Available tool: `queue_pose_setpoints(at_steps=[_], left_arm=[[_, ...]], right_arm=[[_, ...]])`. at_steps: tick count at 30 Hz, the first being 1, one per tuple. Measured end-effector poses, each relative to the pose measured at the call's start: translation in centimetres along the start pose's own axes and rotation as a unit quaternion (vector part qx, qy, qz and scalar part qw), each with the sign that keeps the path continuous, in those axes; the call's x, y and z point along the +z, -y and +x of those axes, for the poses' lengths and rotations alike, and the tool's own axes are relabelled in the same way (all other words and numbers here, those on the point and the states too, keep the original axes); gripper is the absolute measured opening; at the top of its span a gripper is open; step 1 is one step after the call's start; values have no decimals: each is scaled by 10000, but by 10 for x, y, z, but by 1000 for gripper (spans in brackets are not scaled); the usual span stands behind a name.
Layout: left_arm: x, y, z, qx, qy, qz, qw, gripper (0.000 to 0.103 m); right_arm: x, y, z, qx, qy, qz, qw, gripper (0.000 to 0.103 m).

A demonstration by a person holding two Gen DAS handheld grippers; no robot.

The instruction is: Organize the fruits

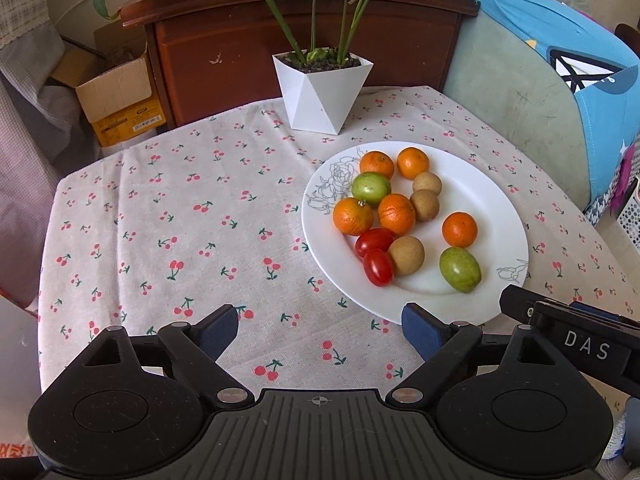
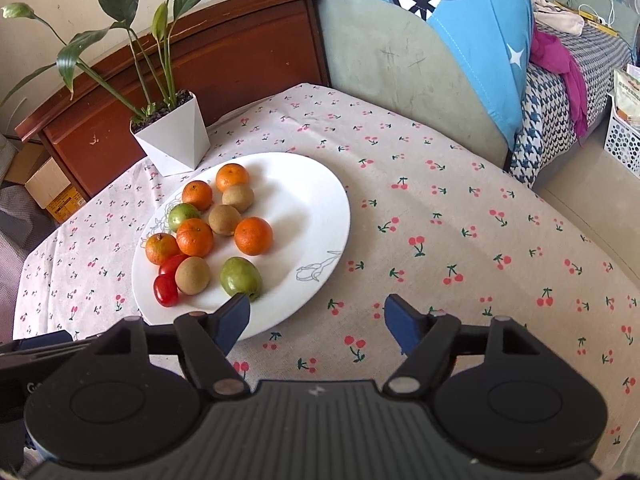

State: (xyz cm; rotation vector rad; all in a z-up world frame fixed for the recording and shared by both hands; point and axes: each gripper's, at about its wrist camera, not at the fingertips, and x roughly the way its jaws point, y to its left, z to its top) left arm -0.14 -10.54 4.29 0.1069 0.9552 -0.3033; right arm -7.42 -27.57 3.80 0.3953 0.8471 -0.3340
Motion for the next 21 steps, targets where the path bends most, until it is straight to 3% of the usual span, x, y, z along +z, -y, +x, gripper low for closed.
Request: queue_pose_setpoints(at_steps=[9, 21], left_arm=[[1, 0, 8, 162, -166, 45, 9997, 91], [0, -4, 17, 387, -405, 33, 9984, 91]], right_arm=[[-1, -6, 5, -211, -68, -179, 9996, 77], [-3, -11, 10, -168, -153, -279, 9994, 82]])
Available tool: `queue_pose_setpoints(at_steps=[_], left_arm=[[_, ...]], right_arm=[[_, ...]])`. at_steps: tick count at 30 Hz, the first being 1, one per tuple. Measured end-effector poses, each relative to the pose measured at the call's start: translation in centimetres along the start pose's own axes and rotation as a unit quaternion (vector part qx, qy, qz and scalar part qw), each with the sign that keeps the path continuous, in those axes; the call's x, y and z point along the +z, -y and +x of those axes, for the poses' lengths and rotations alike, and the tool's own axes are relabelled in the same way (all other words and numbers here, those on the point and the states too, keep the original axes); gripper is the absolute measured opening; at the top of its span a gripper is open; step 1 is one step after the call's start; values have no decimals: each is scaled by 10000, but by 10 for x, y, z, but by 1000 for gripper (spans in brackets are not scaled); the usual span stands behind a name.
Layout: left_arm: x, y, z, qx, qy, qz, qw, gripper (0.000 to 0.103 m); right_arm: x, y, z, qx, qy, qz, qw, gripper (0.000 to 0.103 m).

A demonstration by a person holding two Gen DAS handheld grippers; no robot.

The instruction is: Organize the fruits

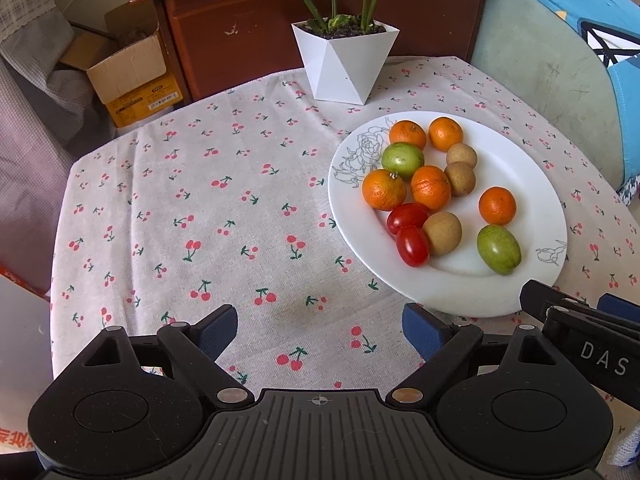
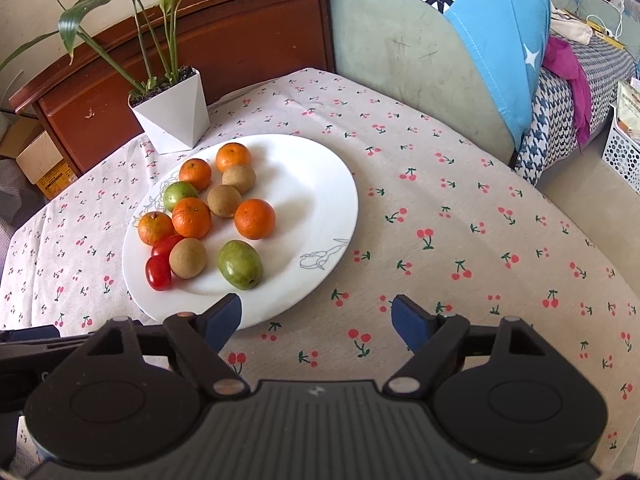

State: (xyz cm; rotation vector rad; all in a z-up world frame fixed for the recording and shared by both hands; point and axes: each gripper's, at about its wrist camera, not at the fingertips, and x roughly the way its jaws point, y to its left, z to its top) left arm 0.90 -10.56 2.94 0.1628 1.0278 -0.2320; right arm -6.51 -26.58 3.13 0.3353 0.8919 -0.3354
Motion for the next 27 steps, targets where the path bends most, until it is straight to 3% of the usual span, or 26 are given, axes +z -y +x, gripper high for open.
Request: queue_pose_setpoints(at_steps=[27], left_arm=[[-5, -10, -3, 226, 71, 44, 9997, 90]], right_arm=[[-7, -9, 0, 249, 139, -229, 9993, 83]])
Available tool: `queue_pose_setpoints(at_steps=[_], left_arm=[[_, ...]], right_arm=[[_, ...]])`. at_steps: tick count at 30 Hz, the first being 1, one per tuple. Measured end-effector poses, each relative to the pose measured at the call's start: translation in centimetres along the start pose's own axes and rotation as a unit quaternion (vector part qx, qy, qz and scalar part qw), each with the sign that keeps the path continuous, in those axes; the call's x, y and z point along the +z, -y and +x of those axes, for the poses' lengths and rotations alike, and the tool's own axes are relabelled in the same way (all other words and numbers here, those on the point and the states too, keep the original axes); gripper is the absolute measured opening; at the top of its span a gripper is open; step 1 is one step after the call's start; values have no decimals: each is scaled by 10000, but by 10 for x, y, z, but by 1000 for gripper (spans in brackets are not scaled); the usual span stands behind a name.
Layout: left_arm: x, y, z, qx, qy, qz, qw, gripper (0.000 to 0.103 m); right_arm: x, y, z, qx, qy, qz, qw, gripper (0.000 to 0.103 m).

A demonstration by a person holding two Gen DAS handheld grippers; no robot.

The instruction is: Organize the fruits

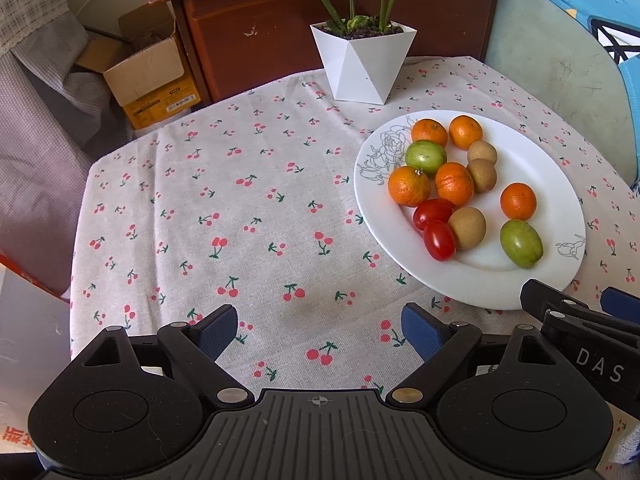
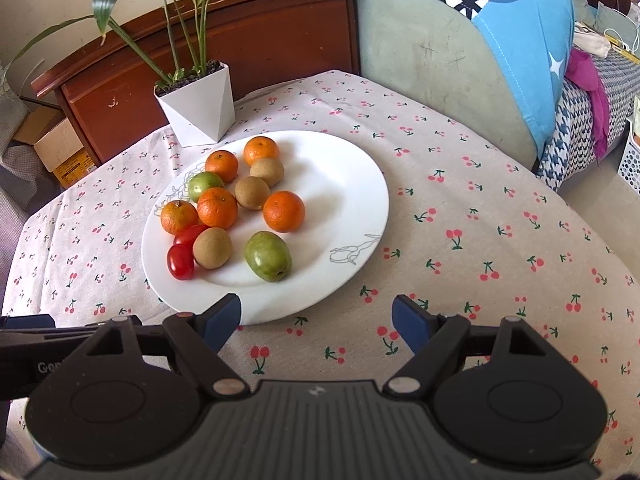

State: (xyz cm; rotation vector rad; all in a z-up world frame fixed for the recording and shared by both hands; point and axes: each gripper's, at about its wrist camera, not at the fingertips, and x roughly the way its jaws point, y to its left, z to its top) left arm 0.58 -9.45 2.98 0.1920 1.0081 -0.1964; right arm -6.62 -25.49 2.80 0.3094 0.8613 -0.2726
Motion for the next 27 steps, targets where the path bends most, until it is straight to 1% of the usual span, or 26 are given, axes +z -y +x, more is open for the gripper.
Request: queue_pose_setpoints(at_steps=[6, 10, 15, 18, 21, 23, 27], left_arm=[[-13, -8, -8, 105, 141, 66, 9998, 90], [-27, -19, -11, 120, 84, -60, 9999, 90], [-43, -30, -16, 184, 69, -118, 9997, 90], [-52, -35, -16, 219, 12, -125, 9997, 91], [-59, -41, -18, 265, 62, -153, 9995, 91], [-62, -47, -19, 274, 65, -234, 9993, 92], [-65, -60, -22, 380, 146, -462, 9981, 92]], right_arm=[[-16, -10, -7, 164, 107, -194, 9996, 83], [-29, -18, -11, 264, 156, -331, 9990, 83], [-46, -25, -18, 508, 178, -250, 9982, 83], [-57, -28, -20, 555, 186, -220, 9980, 83], [-64, -35, -22, 478, 288, -400, 9976, 84], [-67, -41, -22, 432, 328, -594, 9968, 88], [-77, -52, -21, 545, 484, -844, 9938, 93]])
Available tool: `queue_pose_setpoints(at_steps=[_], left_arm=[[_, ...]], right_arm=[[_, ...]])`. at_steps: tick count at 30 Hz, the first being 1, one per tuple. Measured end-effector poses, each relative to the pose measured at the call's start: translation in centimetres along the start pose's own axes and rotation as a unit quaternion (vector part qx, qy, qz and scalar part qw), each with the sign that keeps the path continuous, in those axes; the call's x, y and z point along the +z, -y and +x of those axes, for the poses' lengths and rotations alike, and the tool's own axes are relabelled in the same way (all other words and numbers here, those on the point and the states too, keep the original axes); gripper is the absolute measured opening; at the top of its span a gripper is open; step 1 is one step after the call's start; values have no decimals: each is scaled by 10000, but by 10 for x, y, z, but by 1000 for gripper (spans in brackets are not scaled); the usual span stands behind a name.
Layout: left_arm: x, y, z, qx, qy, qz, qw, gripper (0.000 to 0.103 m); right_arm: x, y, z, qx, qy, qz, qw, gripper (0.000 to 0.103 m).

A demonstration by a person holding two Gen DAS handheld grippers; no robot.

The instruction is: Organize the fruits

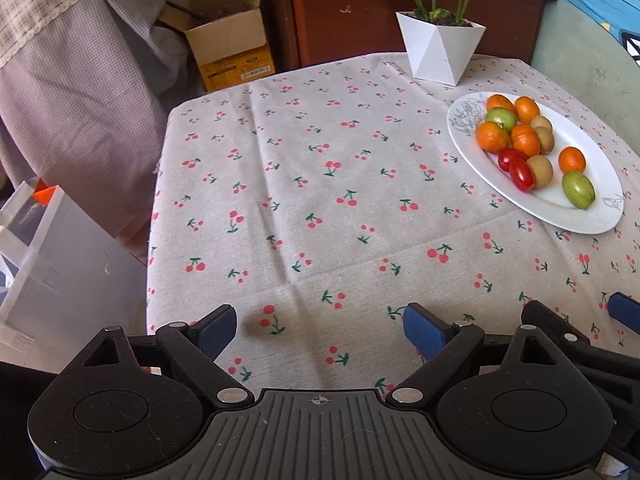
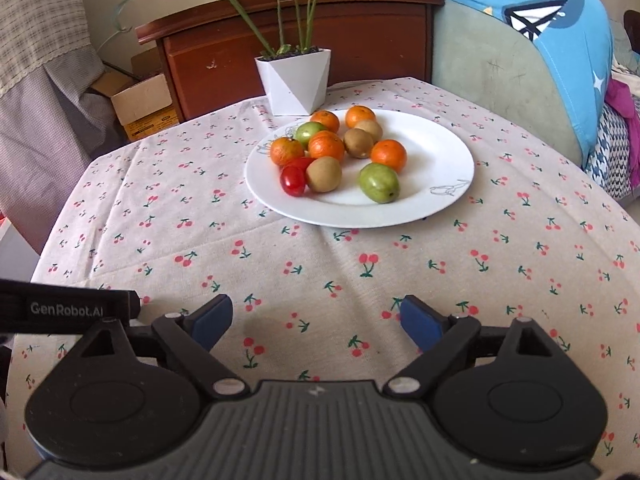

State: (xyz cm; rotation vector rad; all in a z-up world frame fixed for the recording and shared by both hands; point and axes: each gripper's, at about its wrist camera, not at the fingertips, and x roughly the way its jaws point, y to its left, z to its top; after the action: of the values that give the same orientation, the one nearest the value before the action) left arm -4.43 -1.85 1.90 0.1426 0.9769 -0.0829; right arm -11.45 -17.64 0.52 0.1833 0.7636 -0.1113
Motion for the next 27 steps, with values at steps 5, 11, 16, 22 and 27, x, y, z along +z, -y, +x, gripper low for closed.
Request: queue_pose_setpoints(at_steps=[5, 11, 16, 22, 27], left_arm=[[2, -13, 2, 26, -21, -162, 9999, 92], [2, -17, 5, 48, -52, -180, 9998, 92], [3, -19, 6, 15, -60, -202, 9998, 92], [2, -17, 6, -9, -46, -168, 9998, 93], [2, -18, 7, -43, -73, -176, 9998, 93]], right_arm=[[-7, -19, 8, -133, 137, -466, 9987, 102], [-8, -26, 13, -267, 318, -369, 9985, 102], [-7, -28, 16, -228, 397, -425, 9980, 102], [-8, -27, 16, -183, 412, -414, 9981, 102], [-9, -27, 16, -189, 415, -421, 9981, 102]])
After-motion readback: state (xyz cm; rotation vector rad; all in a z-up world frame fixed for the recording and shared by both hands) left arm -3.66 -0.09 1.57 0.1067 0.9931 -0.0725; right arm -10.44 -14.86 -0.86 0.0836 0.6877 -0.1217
